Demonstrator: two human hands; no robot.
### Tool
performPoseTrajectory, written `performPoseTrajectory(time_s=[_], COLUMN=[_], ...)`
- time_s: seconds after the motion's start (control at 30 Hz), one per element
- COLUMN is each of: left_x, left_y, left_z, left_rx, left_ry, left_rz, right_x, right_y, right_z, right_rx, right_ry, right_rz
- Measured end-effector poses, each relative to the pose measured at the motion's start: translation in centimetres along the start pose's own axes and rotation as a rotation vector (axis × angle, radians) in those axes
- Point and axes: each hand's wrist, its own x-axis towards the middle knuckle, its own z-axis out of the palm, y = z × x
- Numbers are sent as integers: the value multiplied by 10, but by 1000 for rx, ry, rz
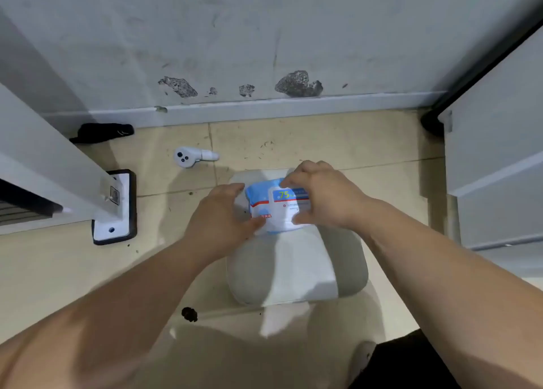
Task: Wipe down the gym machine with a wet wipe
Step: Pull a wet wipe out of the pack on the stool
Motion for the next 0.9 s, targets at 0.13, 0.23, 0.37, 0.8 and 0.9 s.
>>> performPoseTrajectory(time_s=[0.13,0.23,0.37,0.8,0.9], left_x=[5,13,24,23,24], left_y=[7,5,5,9,8], left_z=[9,14,13,8,8], left_rx=[24,9,45,256,366], left_ry=[48,55,-7,41,36], left_rz=[47,30,62,212,406], right_x=[0,-1,-1,22,19], right_y=[6,10,16,41,42], right_z=[-2,1,1,3,-3], right_rx=[29,31,96,415,458], right_ry=[57,107,175,424,271], right_rz=[-8,-68,-149,215,176])
